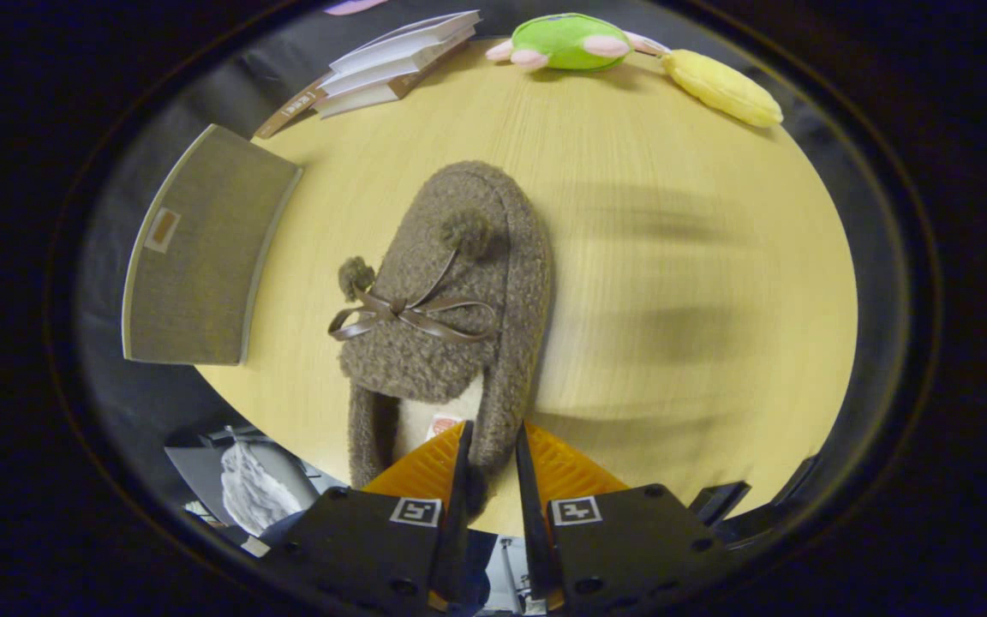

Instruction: Open the storage box then place both shoes into the box .Put the left shoe in first, then the right shoe, with the right side of both shoes facing outward in a uniform manner.

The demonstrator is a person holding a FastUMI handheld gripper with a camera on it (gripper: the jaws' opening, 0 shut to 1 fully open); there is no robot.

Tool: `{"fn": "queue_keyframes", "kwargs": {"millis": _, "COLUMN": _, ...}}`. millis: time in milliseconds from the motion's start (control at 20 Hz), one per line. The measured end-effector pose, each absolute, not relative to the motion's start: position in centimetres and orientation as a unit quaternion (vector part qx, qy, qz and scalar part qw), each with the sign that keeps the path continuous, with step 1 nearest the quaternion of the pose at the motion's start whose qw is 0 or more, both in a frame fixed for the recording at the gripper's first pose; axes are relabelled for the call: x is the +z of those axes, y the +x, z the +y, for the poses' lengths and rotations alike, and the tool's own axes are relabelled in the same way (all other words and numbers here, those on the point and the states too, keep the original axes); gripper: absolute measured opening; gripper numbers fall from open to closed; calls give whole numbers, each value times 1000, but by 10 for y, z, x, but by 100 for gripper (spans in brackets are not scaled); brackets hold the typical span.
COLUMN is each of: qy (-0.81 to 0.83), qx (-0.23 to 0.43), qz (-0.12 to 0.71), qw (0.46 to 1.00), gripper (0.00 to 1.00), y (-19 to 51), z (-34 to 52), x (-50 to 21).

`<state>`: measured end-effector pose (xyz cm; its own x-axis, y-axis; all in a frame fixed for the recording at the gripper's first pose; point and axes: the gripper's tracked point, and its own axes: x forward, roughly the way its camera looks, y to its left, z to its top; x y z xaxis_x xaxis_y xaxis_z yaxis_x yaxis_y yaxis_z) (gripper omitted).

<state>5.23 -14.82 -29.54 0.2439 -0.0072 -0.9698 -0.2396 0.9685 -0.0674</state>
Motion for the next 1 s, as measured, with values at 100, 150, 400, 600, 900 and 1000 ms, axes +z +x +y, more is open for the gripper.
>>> {"fn": "queue_keyframes", "kwargs": {"millis": 100, "qy": -65, "qx": 54, "qz": 618, "qw": 781, "gripper": 25, "y": 52, "z": -148, "x": -293}}
{"fn": "queue_keyframes", "kwargs": {"millis": 150, "qy": -43, "qx": 47, "qz": 624, "qw": 779, "gripper": 21, "y": 51, "z": -147, "x": -294}}
{"fn": "queue_keyframes", "kwargs": {"millis": 400, "qy": 20, "qx": 57, "qz": 612, "qw": 789, "gripper": 6, "y": 55, "z": -146, "x": -295}}
{"fn": "queue_keyframes", "kwargs": {"millis": 600, "qy": 46, "qx": 36, "qz": 601, "qw": 797, "gripper": 4, "y": 51, "z": -150, "x": -291}}
{"fn": "queue_keyframes", "kwargs": {"millis": 900, "qy": 119, "qx": 60, "qz": 592, "qw": 795, "gripper": 3, "y": 41, "z": -129, "x": -257}}
{"fn": "queue_keyframes", "kwargs": {"millis": 1000, "qy": 140, "qx": 72, "qz": 583, "qw": 797, "gripper": 3, "y": 41, "z": -114, "x": -243}}
